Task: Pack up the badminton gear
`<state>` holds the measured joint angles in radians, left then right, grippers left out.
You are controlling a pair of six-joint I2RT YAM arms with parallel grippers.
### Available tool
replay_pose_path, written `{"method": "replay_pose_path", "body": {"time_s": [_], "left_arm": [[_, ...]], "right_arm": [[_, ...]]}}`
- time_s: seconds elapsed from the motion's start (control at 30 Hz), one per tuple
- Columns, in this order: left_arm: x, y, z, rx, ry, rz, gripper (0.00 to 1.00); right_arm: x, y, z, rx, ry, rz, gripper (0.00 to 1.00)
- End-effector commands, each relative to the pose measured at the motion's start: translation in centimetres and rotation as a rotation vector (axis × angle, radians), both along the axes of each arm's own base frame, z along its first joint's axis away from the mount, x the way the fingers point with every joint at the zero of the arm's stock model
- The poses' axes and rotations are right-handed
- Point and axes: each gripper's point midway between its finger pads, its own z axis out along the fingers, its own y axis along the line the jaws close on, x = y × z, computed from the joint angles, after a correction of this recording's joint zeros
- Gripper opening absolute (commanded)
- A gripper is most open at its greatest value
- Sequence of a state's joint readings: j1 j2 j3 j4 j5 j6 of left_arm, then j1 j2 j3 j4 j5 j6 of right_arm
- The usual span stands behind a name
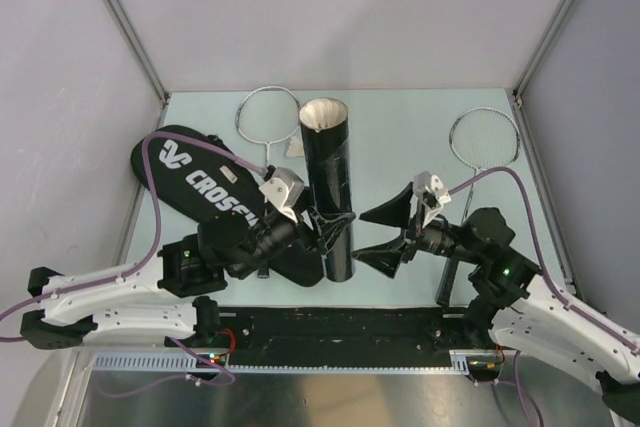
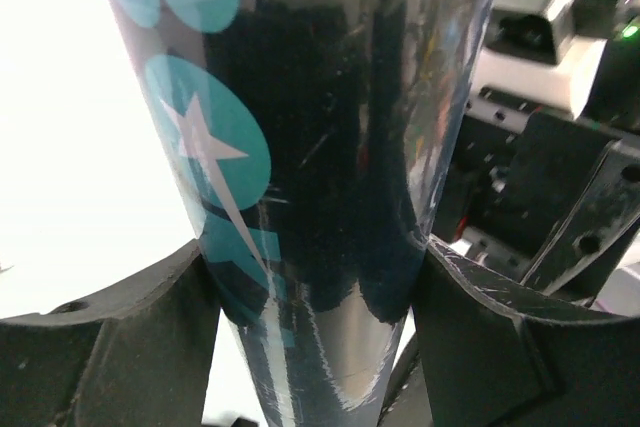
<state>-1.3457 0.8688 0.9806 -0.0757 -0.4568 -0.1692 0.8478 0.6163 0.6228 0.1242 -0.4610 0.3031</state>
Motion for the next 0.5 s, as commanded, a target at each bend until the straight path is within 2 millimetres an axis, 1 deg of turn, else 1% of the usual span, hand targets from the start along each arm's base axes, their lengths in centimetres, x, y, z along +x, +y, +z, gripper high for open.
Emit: {"method": "replay_pose_path", "body": {"time_s": [0.0, 0.13, 0.23, 0.33, 0.4, 0.47], "left_arm": [[-0.7, -0.7, 5.1, -0.259, 0.013, -0.046, 0.59], [-1.3, -2.0, 5.0, -0.267, 0.02, -0.097, 0.59], [-1.4, -2.4, 4.6, -0.272, 0.032, -0.105, 0.6], [-1.3, -2.5, 4.1, -0.274, 0.042, -0.101, 0.6], [-1.3, -2.4, 3.9, -0.274, 0.047, -0.097, 0.6], [-1.1, -2.3, 3.5, -0.269, 0.048, -0.086, 0.61]], "right_arm": [[-0.6, 1.5, 2.8, 0.101, -0.095, 0.038, 0.99], [0.1, 2.9, 1.8, 0.078, -0.084, 0.03, 1.0], [0.9, 3.7, 1.1, 0.062, -0.078, 0.009, 0.99], [2.1, 4.1, 0.4, 0.043, -0.068, -0.036, 0.95], [2.5, 4.2, 0.1, 0.033, -0.068, -0.053, 0.88], [2.5, 4.2, 0.0, 0.029, -0.069, -0.054, 0.76]]}}
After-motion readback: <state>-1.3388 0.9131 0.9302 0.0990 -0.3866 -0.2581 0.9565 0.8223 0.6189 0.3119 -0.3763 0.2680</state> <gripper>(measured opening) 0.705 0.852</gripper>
